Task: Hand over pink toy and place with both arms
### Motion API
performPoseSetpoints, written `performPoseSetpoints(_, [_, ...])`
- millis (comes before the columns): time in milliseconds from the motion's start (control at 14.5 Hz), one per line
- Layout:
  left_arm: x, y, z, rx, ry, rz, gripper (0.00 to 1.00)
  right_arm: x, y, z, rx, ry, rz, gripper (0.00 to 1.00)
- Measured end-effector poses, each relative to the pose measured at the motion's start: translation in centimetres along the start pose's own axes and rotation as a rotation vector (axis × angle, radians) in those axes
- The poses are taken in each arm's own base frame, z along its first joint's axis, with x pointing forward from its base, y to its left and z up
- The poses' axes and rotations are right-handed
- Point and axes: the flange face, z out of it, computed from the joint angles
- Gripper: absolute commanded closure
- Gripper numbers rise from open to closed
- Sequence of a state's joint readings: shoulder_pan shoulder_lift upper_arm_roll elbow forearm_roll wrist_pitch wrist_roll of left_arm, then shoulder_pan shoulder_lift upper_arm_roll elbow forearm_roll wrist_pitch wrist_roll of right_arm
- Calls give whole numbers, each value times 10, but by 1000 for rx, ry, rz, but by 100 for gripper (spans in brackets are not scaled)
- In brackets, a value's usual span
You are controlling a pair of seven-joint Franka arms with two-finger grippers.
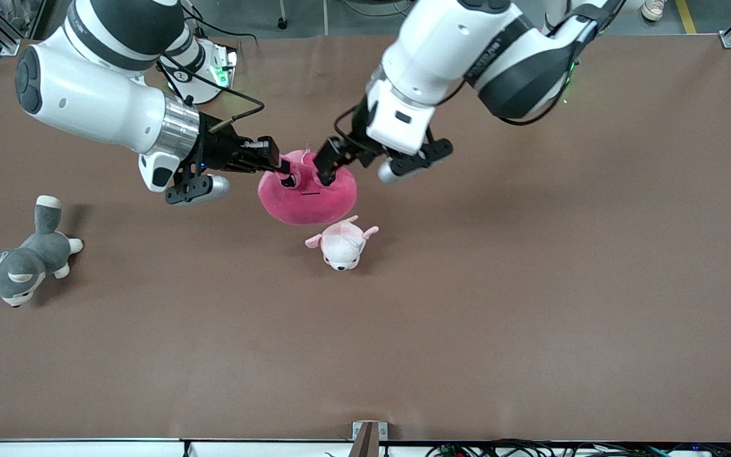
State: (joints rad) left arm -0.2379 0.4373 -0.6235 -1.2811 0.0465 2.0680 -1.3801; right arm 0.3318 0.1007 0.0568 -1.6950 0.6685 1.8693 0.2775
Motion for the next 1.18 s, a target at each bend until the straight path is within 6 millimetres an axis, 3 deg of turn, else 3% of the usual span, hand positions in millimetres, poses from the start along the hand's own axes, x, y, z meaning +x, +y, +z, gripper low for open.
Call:
performPoseSetpoints(207, [76,-29,-13,84,69,70,0,20,33,-30,1,46,30,100])
performPoseSetpoints(415, [150,-69,-30,186,82,175,0,43,89,-69,-61,113,48,100])
performPoseSetpoints(553, [190,-95,-42,246,101,243,0,55,125,-83,-85,110,43,100])
performPoseSetpoints(899, [260,-149,-75,374,138,352,0,84,224,-89,-86,46,48,99])
performPoseSetpoints(1175, [288,-184,-116,428,119,440,0,100,294,-81,-66,-6,74,99])
